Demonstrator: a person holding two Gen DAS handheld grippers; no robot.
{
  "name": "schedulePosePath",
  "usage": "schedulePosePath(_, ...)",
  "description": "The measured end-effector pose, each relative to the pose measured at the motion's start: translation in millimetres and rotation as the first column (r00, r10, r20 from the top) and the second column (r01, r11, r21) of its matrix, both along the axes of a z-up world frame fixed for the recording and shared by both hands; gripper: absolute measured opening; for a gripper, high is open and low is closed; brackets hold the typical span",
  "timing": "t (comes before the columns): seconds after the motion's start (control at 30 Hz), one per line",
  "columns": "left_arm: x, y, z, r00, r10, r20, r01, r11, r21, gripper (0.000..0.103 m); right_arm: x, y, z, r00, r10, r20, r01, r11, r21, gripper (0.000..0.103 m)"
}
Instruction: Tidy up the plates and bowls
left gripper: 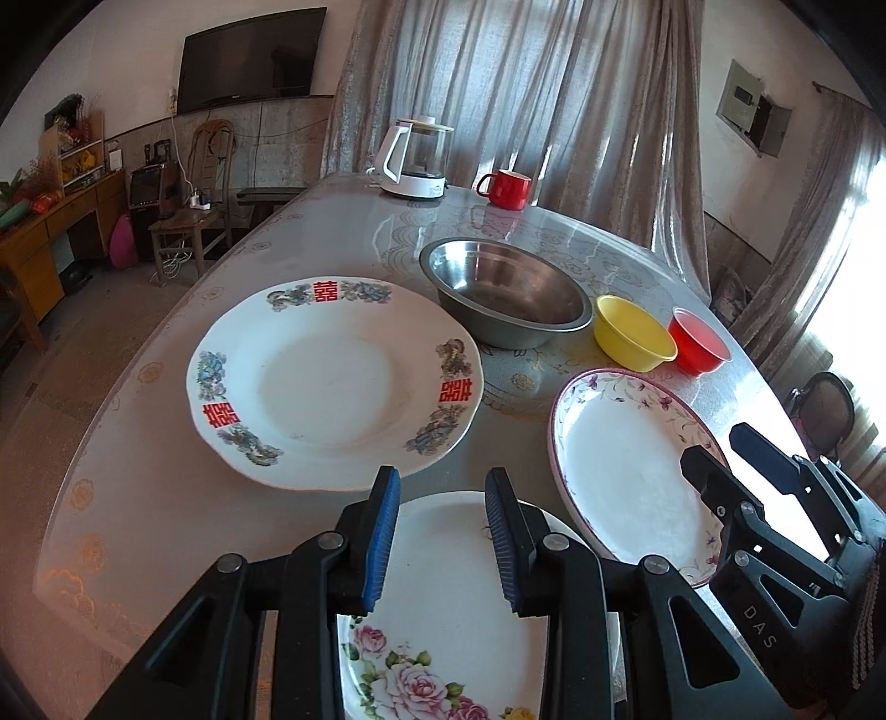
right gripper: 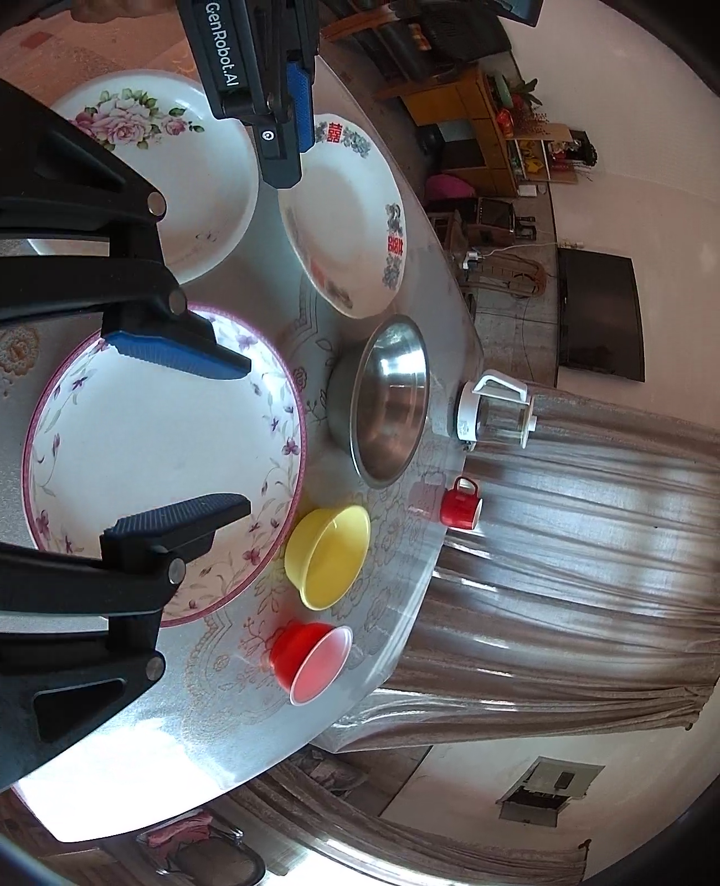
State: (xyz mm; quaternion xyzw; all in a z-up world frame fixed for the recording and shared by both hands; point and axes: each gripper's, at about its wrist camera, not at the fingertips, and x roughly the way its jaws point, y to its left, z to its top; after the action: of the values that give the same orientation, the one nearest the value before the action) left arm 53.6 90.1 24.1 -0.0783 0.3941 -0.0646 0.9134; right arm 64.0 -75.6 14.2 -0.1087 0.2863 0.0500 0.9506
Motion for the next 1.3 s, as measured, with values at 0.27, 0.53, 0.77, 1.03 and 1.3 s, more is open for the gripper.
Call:
schedulePosePath(0.27,0.5,29.2,-2.2,0.998,0.063,-0.002,-0.063,0.998,-0.026,0.040,13.5,15.9,-0.1,0.999,0.047,-0.018,-0.047,0.999,-0.005,0.043)
schedulePosePath(0.53,4.9,79.7,-9.1,0.985,0.175,-0.012,-0.175,0.984,-0.043,0.043,51.9,9.7,-9.6,0.976,0.138,-0.167,-0.096,0.967,0.237,0.043)
schedulePosePath(0.77,19.3,122.7,-15.7,0.964,0.264,-0.017,-0.264,0.963,-0.058,0.044,87.1,25.7,-13.3,0.940,0.254,-0.230,-0.159,0.917,0.366,0.043)
schedulePosePath(1.03,44.1,143.9,-21.3,0.964,0.267,-0.015,-0.267,0.959,-0.093,0.044,135.0,58.4,-29.1,0.898,0.307,-0.314,-0.169,0.902,0.398,0.043)
schedulePosePath(1.3,79.1,141.1,-34.5,0.986,0.160,-0.043,-0.163,0.982,-0.099,0.044,166.5,72.0,-45.9,0.876,0.295,-0.380,-0.140,0.912,0.385,0.043)
